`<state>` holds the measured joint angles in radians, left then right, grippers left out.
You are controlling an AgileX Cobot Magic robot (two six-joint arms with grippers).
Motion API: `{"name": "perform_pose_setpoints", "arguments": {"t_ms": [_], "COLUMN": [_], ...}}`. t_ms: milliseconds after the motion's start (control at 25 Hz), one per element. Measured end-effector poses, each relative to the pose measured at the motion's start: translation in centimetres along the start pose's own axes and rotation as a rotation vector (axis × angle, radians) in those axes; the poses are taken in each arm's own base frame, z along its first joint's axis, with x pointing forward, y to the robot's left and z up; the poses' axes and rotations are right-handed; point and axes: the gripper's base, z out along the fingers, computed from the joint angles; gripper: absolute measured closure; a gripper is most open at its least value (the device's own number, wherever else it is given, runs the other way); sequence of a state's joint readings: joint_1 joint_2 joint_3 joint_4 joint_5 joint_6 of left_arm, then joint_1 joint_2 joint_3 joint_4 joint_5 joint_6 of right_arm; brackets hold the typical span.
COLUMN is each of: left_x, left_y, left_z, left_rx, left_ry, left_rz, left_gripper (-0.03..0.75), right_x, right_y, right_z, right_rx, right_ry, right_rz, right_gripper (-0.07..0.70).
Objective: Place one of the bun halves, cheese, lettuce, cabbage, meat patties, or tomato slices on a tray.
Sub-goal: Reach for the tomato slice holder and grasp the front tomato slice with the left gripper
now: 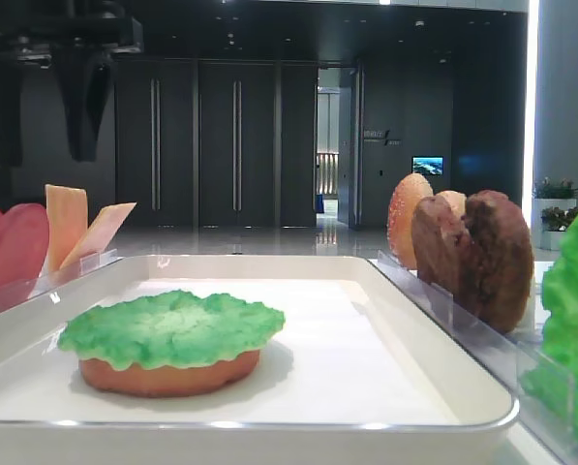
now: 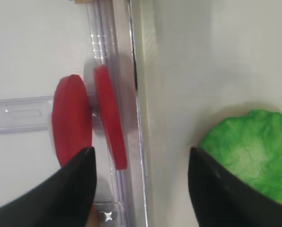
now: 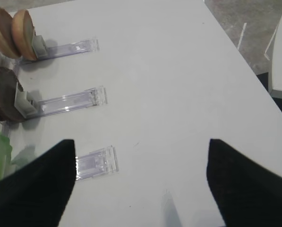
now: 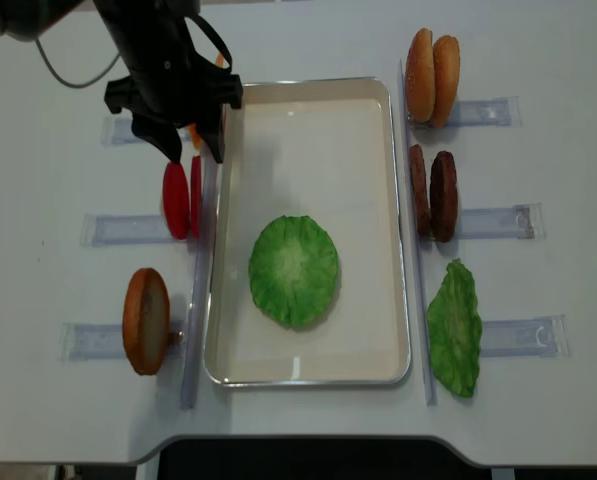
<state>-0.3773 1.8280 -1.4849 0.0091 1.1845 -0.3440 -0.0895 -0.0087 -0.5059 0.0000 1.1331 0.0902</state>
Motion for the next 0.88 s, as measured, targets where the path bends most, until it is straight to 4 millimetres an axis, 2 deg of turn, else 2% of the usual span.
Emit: {"name": "perform_pose_setpoints", "arguments": {"t_ms": [880], "left_x": [-0.6], "left_y": [-0.1], "left_z": [3.6], "left_rx": [-0.068], "left_ry": [0.074], "left_rz": [0.019], "left_gripper": [0.245], "right_x": [0.0], "right_y": [0.0], "right_z": [0.0], "right_rx": [0.000], "right_ry": [0.000], "right_rz": [0.000], "right_gripper": [0.092]}}
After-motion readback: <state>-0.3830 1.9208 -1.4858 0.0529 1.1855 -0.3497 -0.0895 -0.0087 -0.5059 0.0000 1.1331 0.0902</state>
